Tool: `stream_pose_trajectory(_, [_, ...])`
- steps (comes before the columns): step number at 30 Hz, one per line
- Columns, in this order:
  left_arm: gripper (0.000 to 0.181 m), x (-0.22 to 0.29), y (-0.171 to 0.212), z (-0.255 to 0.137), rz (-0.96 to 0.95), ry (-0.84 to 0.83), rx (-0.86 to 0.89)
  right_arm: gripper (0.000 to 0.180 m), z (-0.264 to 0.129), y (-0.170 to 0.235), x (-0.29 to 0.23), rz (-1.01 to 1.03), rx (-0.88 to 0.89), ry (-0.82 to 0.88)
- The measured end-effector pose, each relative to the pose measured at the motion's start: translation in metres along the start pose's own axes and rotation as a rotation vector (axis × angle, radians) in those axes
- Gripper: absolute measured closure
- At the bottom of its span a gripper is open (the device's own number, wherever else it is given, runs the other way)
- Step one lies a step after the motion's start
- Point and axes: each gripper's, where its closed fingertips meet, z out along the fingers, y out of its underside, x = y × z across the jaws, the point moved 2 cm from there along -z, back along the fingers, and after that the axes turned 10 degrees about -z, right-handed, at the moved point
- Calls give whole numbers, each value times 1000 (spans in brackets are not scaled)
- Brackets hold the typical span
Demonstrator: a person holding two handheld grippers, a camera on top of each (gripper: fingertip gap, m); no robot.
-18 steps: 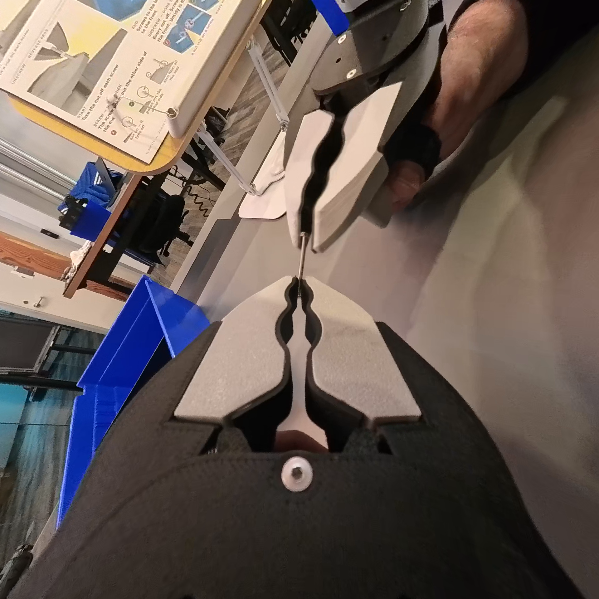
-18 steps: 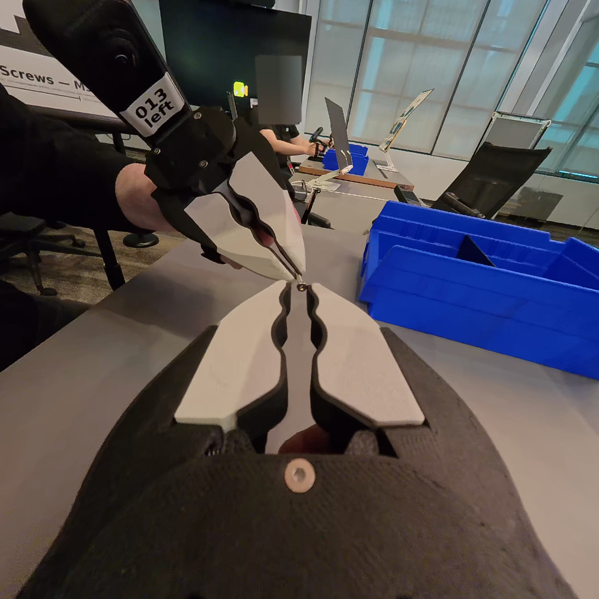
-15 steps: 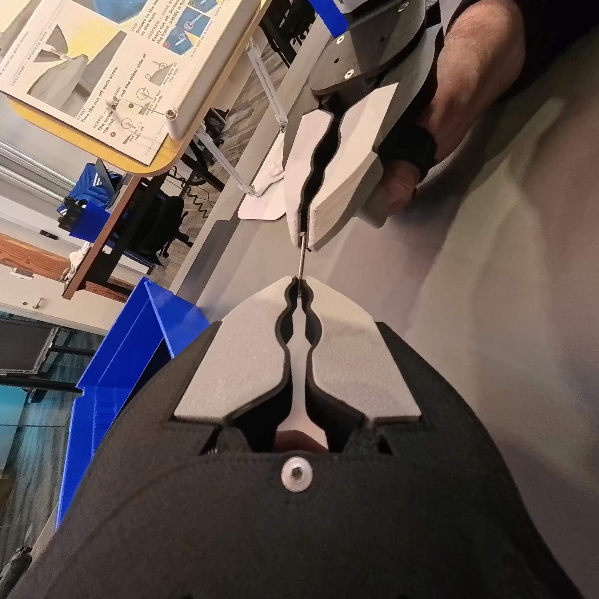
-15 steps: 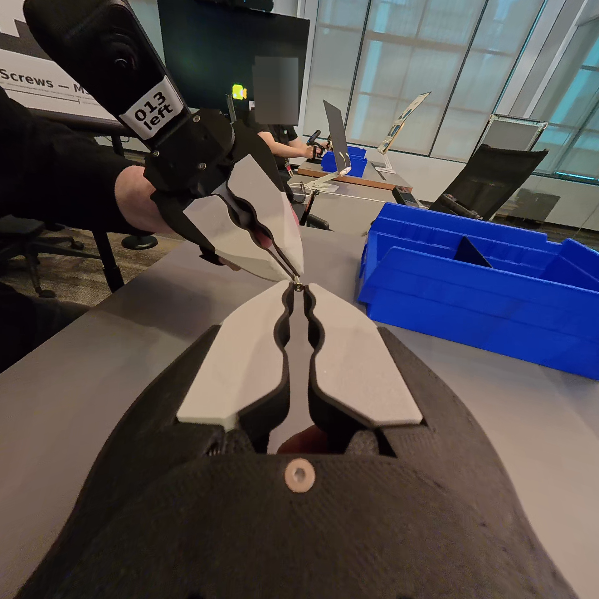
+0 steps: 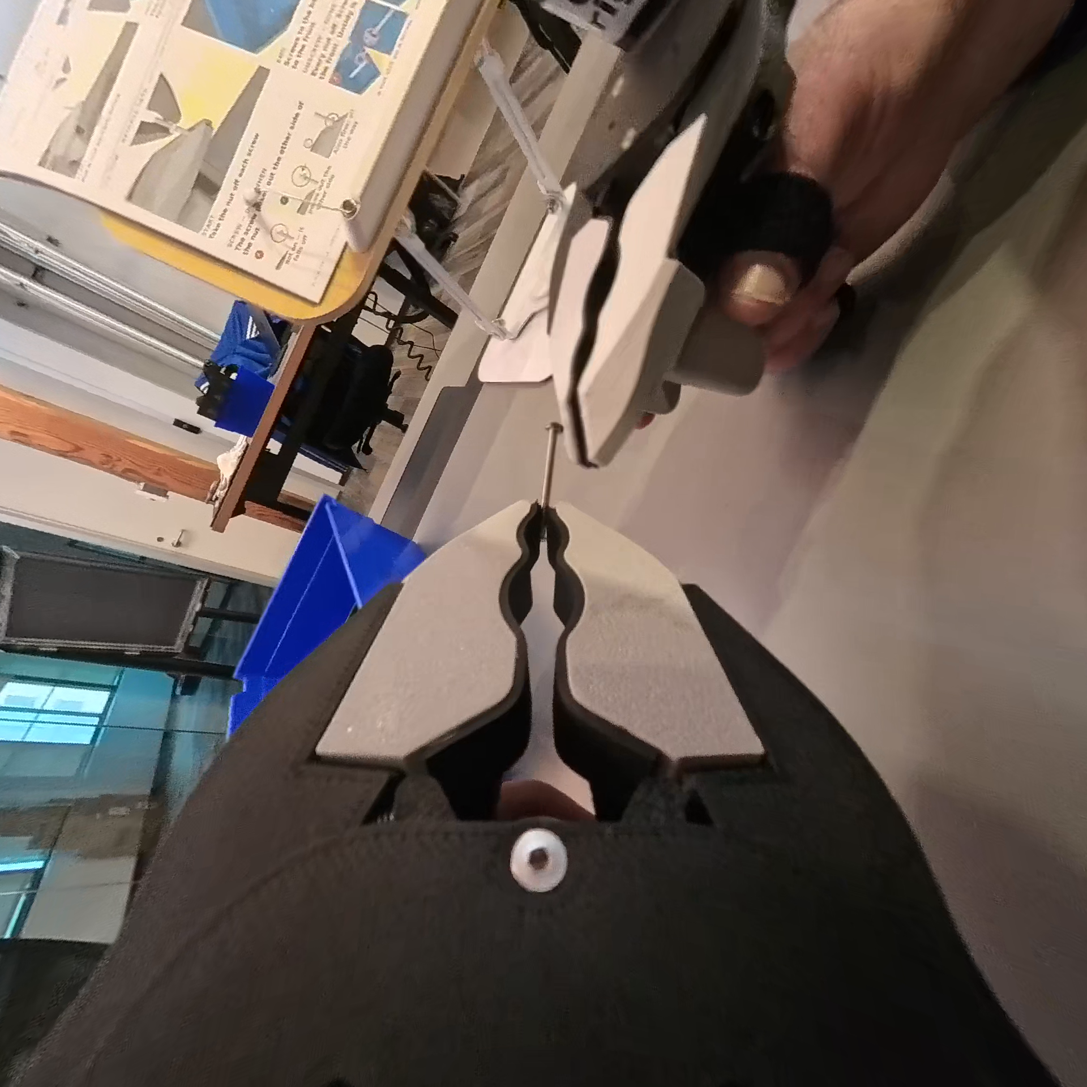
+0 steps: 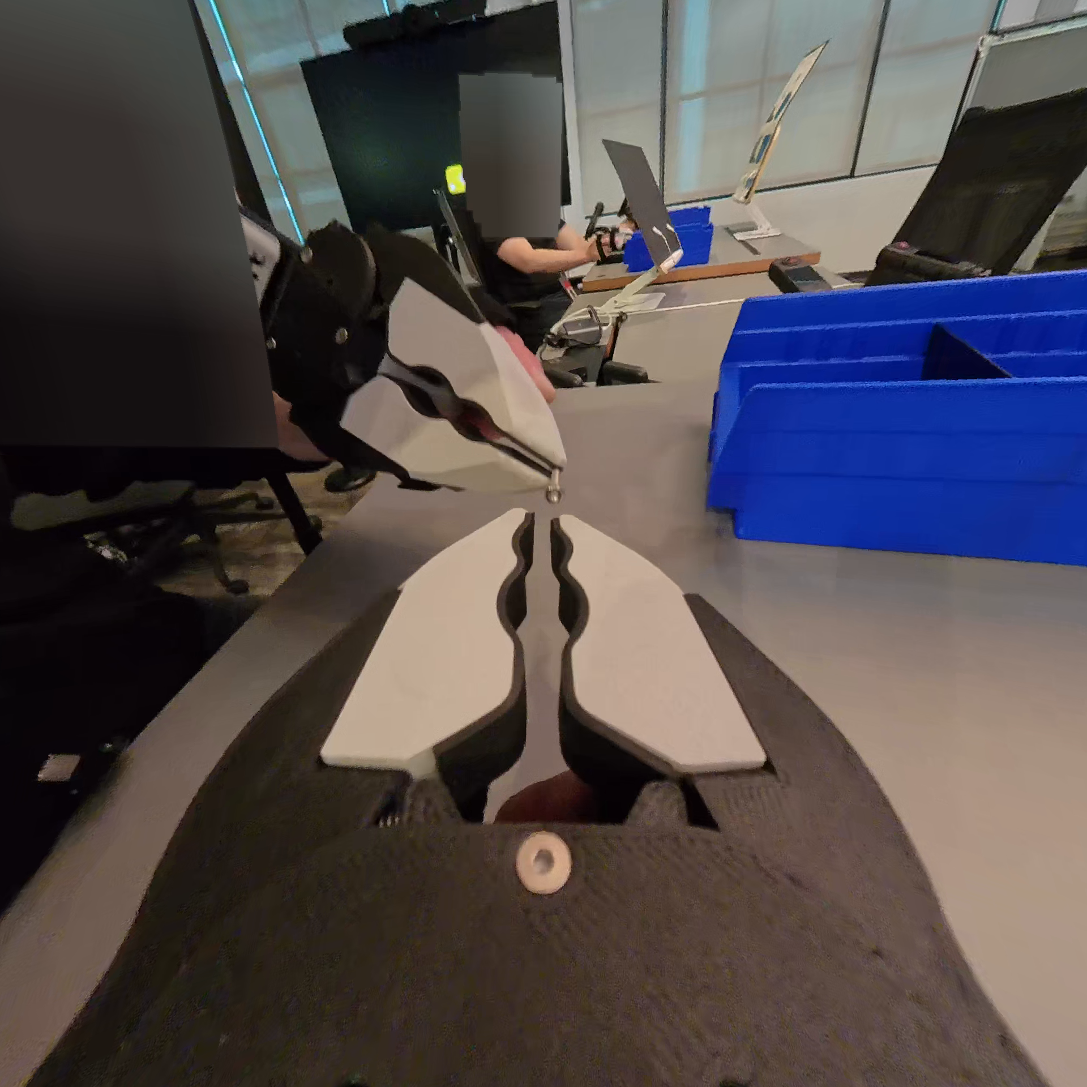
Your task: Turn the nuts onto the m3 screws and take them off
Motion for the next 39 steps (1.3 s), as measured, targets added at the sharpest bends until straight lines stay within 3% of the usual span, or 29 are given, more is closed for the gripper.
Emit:
stream_pose_trajectory(5, [179, -1, 1, 0, -20, 10, 6, 166, -2, -4, 4, -35, 24, 34])
stream_pose_trajectory(9, [179, 1, 1, 1, -43, 26, 7, 168, -5, -10, 2, -165, 47, 69])
stream_pose_trajectory(17, [179, -2, -1, 0, -71, 26, 19, 171, -3, -6, -4, -211, 18, 47])
stream_pose_trajectory(22, [179, 0, 0, 0, -73, 33, 16, 163, -5, -9, 2, -184, 36, 74])
stream_pose_trajectory(27, [179, -2, -1, 0, -83, 25, 20, 172, -1, -7, -10, -208, 25, 14])
stream_pose_trajectory(33, [179, 0, 0, 0, -84, 30, 18, 161, -5, -11, 2, -192, 39, 81])
stream_pose_trajectory(39, [179, 0, 0, 1, -83, 27, 17, 165, -2, -9, -4, -196, 22, 50])
